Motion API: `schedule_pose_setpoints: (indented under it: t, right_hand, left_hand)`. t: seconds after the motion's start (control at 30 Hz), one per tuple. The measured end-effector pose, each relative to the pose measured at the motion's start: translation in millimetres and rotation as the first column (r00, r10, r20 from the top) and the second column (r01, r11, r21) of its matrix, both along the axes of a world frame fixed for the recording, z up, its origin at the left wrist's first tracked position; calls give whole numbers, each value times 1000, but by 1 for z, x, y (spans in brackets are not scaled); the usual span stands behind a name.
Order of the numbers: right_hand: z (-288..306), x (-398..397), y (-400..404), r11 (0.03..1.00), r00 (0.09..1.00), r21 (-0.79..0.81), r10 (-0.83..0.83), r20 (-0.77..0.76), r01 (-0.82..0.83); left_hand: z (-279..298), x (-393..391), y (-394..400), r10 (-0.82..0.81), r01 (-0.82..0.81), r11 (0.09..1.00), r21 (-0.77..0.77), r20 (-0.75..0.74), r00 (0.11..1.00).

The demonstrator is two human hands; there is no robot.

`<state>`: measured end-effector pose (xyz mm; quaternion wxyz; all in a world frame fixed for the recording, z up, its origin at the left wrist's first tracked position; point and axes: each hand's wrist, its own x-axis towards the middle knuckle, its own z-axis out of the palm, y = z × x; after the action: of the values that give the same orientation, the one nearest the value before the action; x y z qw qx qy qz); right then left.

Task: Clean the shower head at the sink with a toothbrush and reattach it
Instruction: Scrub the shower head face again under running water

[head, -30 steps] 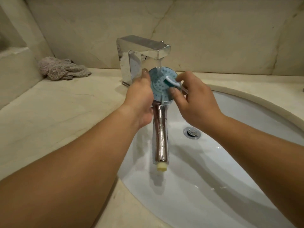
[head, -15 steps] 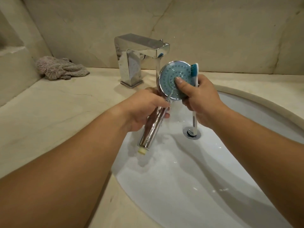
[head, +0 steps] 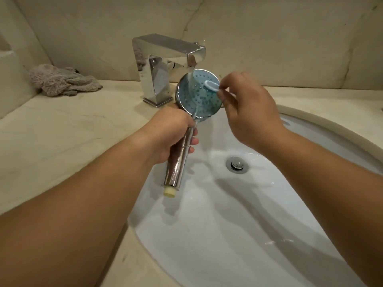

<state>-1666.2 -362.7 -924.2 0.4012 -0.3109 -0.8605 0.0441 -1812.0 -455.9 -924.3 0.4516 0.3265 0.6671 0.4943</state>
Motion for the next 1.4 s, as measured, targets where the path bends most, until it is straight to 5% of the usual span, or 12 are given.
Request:
schedule_pose_setpoints:
  t: [0.2,0.33,0.47,0.6,0.7,0.83,0.97,1.07,1.17,1.3,1.4]
  right_hand:
    - [-20,-16,-6,969,974,198,106,198,-145]
    - [-14,-14,3,992,1000,123,18,-25,-15]
    - [-26,-18,-8,974,992,204,78,103,-98]
    - [-17,-16,3,996,994,90,-9,-105,18]
    - [-25,-18,-5,975,994,199,82,70,-94]
    - [-11,-23,3,994,997,108,21,-77,-13]
    - [-22,-26,-1,977,994,184,98,52,-106]
    - [-17,-23,2,997,992,74,22,-126,-13]
    - [-21,-24,-8,976,993,182,113,30,-116]
    - [-14,-24,-3,997,991,69,38,-125,-29]
    - [-21,-29,-10,977,991,163,134,25,-136]
  left_hand:
    - [-1,2,2,13,-12,1000,24,-56,998]
    - [2,3,3,24,-19,999,42,-111,993]
    - [0,1,4,32,-27,999,36,-152,988]
    - [2,1,2,33,-27,999,34,-169,985]
    - [3,2,1,19,-14,999,30,-174,985]
    - [3,0,0,24,-16,999,47,-176,984]
    - [1,-5,-3,2,7,999,47,-191,982]
    - [-1,-7,-7,-2,13,999,45,-222,975]
    - [-1,-6,-10,-3,11,999,40,-213,977]
    - [-1,-6,-13,-19,23,1000,15,-253,967]
    - [-2,-6,-13,-12,15,1000,10,-248,969]
